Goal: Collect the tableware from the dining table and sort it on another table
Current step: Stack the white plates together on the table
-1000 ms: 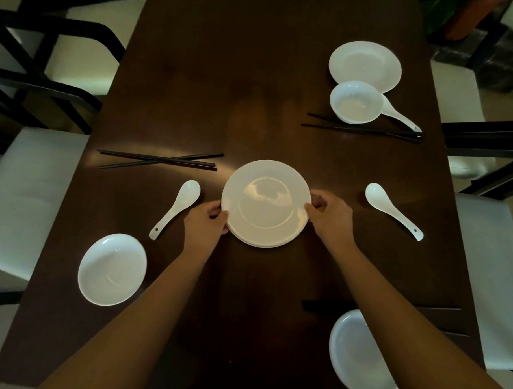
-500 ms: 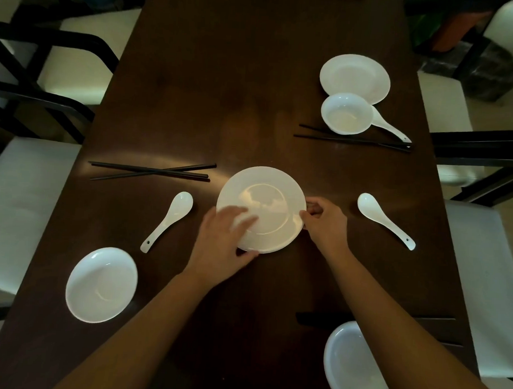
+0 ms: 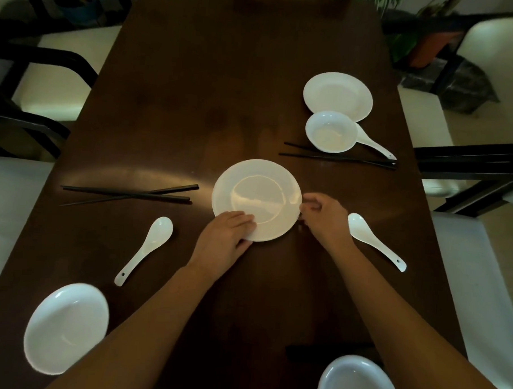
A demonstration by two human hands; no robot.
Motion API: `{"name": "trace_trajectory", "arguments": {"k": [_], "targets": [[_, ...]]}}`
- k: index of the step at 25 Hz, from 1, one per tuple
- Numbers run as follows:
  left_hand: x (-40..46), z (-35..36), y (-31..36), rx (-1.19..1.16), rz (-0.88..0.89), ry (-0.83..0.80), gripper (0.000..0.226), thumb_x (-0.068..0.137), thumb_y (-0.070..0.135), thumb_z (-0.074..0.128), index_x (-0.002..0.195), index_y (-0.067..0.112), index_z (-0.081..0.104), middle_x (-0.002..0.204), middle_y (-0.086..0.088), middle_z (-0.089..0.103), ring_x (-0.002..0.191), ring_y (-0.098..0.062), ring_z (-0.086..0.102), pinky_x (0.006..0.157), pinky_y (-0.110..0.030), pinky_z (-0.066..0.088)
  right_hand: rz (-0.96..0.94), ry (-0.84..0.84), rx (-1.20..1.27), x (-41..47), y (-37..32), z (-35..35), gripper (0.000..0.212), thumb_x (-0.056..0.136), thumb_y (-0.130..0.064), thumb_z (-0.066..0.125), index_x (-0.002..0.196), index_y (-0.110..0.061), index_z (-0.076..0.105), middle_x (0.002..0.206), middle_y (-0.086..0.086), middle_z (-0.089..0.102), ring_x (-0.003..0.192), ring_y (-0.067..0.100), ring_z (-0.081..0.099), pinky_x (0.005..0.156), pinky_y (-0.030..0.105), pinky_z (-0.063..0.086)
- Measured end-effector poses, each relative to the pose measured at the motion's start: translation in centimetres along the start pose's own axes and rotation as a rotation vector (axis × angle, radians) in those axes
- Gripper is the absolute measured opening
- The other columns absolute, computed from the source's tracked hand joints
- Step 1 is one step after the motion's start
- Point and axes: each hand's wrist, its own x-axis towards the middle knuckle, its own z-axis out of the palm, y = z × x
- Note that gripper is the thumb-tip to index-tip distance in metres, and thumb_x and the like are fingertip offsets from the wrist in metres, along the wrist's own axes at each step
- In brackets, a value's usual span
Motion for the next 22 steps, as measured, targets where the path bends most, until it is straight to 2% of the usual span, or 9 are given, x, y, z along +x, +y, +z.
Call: {"name": "trace_trajectory", "arguments": {"k": [2,3,6,10,12,13,15,16,22], "targets": [[1.1,0.2,-0.5,0.004,-0.004,0.008,0.043,0.077,0.022,0.072,0.118,0.016,0.062,0.127,-0.002,0.061,0.122,-0.019,0.051,0.105,-0.033,0.028,-0.111,0.099,-0.069,1.1,-0.2,-2.0,0.025,0.087,-0.018,0.057,0.11,-0.017,0.064,0.1,0.001,0.067,0.076,0.006,0.058,0.064,0.01,0.041],[1.5,0.3,-0.7,0.022,0.012,0.013,0.044,0.074,0.022,0.075,0.116,0.016,0.063,0.125,-0.003,0.062,0.121,-0.02,0.053,0.104,-0.036,0.03,-0.186,0.183,-0.113,2.0,-0.5,-3.4,0.024,0.086,-0.019,0.058,0.109,-0.018,0.065,0.1,0.001,0.067,0.077,0.007,0.058,0.066,0.011,0.039],[2.1,0.1,-0.5,0.036,0.042,0.015,0.043,0.069,0.02,0.08,0.109,0.016,0.068,0.119,-0.004,0.066,0.115,-0.022,0.058,0.101,-0.043,0.034,-0.37,0.383,-0.218,6.8,-1.3,-7.9,0.029,0.085,-0.016,0.059,0.114,-0.017,0.062,0.106,0.007,0.066,0.09,0.019,0.061,0.079,0.026,0.046],[3.5,0.2,-0.2,0.038,0.037,0.001,0.043,0.062,0.019,0.083,0.104,0.018,0.071,0.113,-0.002,0.069,0.108,-0.02,0.063,0.097,-0.043,0.036,-0.402,0.418,-0.476,15.6,-1.4,-11.5,0.042,0.086,-0.016,0.058,0.127,-0.011,0.053,0.129,0.013,0.055,0.117,0.027,0.05,0.096,0.038,0.042],[4.2,0.4,-0.1,0.056,0.058,0.022,0.034,0.071,0.027,0.077,0.104,0.02,0.07,0.112,-0.001,0.069,0.107,-0.02,0.063,0.095,-0.045,0.038,-0.389,0.376,-0.684,19.2,-0.8,-12.6,0.048,0.087,-0.013,0.057,0.134,-0.014,0.046,0.142,0.013,0.043,0.129,0.03,0.037,0.102,0.041,0.038],[4.5,0.7,-0.3,0.052,0.079,0.047,0.027,0.083,0.035,0.063,0.104,0.02,0.07,0.113,0.0,0.069,0.107,-0.02,0.063,0.094,-0.045,0.04,-0.416,0.313,-0.818,20.7,-0.4,-13.0,0.051,0.087,-0.01,0.055,0.137,-0.016,0.042,0.147,0.012,0.036,0.133,0.031,0.031,0.103,0.043,0.037],[4.8,0.9,-0.5,0.03,0.09,0.051,0.056,0.095,0.05,0.023,0.105,0.021,0.07,0.114,0.001,0.068,0.108,-0.019,0.062,0.093,-0.047,0.043,-0.514,0.16,-1.066,22.9,0.1,-13.6,0.057,0.086,-0.003,0.052,0.14,-0.018,0.036,0.152,0.01,0.029,0.137,0.031,0.025,0.107,0.045,0.035],[5.1,0.9,-0.6,0.024,0.09,0.055,0.065,0.094,0.053,0.014,0.106,0.021,0.07,0.115,0.001,0.068,0.109,-0.018,0.062,0.093,-0.047,0.044,-0.564,0.116,-1.144,23.8,0.4,-13.7,0.058,0.086,-0.001,0.05,0.14,-0.017,0.035,0.152,0.009,0.029,0.138,0.03,0.025,0.109,0.044,0.033],[5.8,2.1,-1.1,0.04,0.118,0.128,0.061,0.095,0.052,0.018,0.107,0.021,0.069,0.117,0.003,0.066,0.11,-0.017,0.061,0.099,-0.042,0.04,-0.717,0.036,-1.214,26.3,1.2,-13.2,0.049,0.091,-0.004,0.047,0.139,-0.01,0.037,0.146,0.011,0.041,0.136,0.026,0.034,0.111,0.039,0.027]]}}
